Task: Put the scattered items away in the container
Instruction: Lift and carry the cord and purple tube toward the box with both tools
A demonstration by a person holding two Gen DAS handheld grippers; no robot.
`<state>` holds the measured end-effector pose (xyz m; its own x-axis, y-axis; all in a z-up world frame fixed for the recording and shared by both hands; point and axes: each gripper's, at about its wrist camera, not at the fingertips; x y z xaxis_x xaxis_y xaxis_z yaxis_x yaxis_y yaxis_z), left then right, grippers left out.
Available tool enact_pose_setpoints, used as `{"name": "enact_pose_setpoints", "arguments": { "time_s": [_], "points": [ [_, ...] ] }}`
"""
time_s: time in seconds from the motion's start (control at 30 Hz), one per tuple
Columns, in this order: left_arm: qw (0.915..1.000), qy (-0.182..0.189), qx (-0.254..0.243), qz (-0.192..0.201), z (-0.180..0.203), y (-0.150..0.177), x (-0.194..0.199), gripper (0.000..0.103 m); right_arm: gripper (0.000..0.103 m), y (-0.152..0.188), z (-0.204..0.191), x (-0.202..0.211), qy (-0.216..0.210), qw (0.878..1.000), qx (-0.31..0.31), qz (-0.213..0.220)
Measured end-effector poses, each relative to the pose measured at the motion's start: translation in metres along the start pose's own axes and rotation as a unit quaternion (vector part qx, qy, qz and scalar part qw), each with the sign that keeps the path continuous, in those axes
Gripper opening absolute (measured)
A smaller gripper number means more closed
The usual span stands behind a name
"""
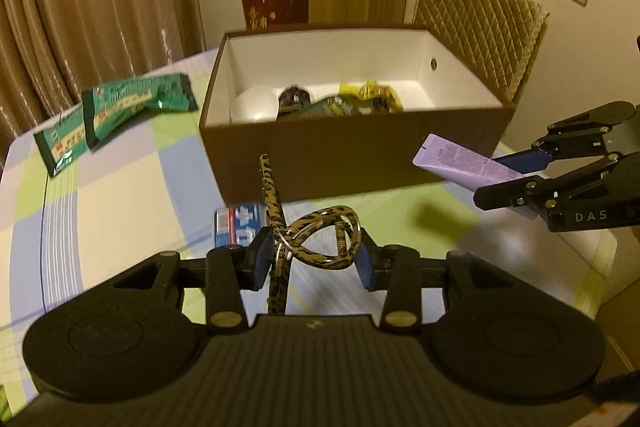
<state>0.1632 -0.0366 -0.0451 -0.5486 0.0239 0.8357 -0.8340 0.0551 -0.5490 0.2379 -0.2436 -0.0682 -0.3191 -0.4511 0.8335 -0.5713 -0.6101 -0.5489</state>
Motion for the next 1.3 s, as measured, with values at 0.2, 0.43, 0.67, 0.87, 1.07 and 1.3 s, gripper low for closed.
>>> {"name": "enact_pose_setpoints", "arguments": {
  "time_s": [0.2, 0.43, 0.67, 0.87, 1.07, 1.3],
  "points": [
    [0.9997, 0.002, -0.01, 0.024, -0.001, -0.029, 0.001, 0.037, 0.03, -0.021, 0.021, 0.015, 0.009, 0.999, -0.015, 0.03],
    [0.9989, 0.001, -0.018, 0.044, -0.009, -0.069, -0.004, 0.037, 0.03, -0.049, 0.049, 0.019, 0.037, 0.997, -0.024, 0.057],
    [0.9977, -0.003, -0.032, 0.06, -0.016, -0.12, -0.016, 0.037, 0.03, -0.076, 0.078, 0.003, 0.062, 0.996, -0.05, 0.05],
    [0.9976, -0.003, -0.044, 0.053, -0.018, -0.155, -0.039, 0.037, 0.03, -0.092, 0.099, -0.013, 0.072, 0.994, -0.077, 0.032],
    [0.9983, -0.009, -0.046, 0.035, -0.025, -0.182, -0.069, 0.037, 0.03, -0.103, 0.118, -0.033, 0.078, 0.993, -0.088, 0.012],
    [0.999, -0.016, -0.041, -0.01, -0.038, -0.192, -0.111, 0.037, 0.03, -0.102, 0.133, -0.061, 0.087, 0.992, -0.092, -0.021]
  ]
}}
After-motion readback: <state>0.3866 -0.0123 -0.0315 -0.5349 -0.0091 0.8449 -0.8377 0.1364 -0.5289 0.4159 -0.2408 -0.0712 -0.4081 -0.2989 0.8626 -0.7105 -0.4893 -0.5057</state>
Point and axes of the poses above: each gripper's, at about its wrist camera, not at the fingertips, and x roughly against the way its jaws point, z to its right, y to its underside, and after that the axes turned 12 degrees about -z, right-handed
